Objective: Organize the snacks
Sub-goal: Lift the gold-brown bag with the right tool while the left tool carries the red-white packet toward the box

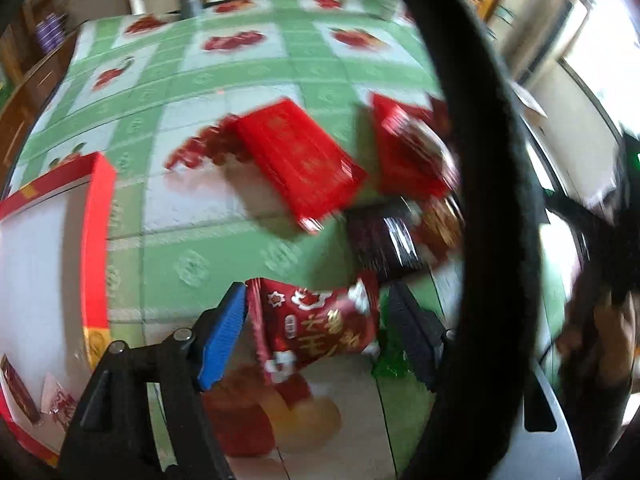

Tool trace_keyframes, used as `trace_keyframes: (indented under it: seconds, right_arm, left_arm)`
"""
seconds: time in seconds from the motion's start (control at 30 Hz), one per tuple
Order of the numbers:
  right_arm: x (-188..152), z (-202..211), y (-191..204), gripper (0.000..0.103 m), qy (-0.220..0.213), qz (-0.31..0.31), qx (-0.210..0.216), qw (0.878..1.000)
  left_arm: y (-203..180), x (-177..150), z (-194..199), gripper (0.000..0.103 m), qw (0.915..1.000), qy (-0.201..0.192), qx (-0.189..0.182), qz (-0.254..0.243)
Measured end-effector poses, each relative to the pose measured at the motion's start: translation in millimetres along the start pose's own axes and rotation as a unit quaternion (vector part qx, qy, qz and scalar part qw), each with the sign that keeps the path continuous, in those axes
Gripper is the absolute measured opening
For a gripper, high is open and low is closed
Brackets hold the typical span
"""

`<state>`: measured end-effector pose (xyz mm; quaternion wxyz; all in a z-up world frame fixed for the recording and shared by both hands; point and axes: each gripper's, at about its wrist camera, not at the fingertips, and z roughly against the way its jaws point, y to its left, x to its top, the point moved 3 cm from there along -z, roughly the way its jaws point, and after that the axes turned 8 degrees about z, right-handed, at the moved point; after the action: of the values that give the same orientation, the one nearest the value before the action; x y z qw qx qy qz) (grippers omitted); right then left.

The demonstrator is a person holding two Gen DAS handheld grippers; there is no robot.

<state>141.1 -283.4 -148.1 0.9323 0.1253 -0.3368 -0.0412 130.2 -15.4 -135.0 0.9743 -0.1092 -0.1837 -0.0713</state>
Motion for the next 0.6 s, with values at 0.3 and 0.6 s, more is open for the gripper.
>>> trace_keyframes:
  seconds: [0.3, 0.6]
  right_arm:
    - [-1, 10, -5, 0.063, -0.01, 0.005, -0.001, 1.0]
    - [1, 6, -7, 0.063, -0.008, 0.002, 0.001, 1.0]
  left_arm:
    - [1, -18, 21, 0.073, 0.9975, -0.017, 0.029, -0.063]
    - [-21, -11, 2, 0.073, 0.9643, -0.011, 0.031, -0.263]
